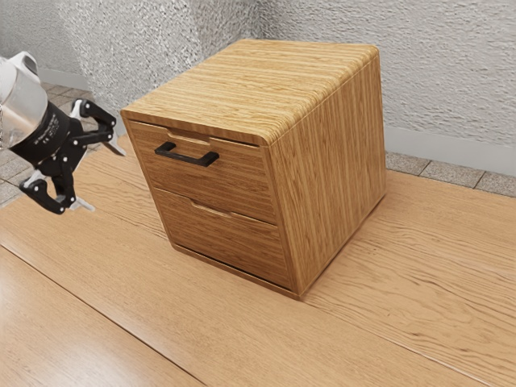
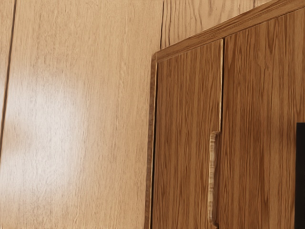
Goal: Pull the drawer handle with one arm to open the drawer
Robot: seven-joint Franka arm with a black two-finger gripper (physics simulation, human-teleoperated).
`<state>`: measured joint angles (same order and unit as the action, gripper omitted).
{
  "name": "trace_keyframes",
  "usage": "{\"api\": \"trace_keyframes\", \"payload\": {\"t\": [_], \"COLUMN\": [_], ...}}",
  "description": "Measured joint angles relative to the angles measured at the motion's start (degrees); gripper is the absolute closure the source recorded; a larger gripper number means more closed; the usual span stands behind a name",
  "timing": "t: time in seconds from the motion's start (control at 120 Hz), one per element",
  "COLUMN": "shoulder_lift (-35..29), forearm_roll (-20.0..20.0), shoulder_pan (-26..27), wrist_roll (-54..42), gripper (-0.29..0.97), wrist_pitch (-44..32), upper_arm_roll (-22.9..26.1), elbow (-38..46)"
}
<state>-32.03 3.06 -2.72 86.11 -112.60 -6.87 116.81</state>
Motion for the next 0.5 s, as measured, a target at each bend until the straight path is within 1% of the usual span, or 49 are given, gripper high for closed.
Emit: {"api": "trace_keyframes", "payload": {"t": [0.5], "shoulder_lift": [4.00], "forearm_roll": [-0.06], "shoulder_pan": [-1.58], "wrist_roll": [3.36], "gripper": [0.00], "wrist_pitch": [-3.87], "upper_arm_roll": [-0.51], "elbow": [-0.23]}}
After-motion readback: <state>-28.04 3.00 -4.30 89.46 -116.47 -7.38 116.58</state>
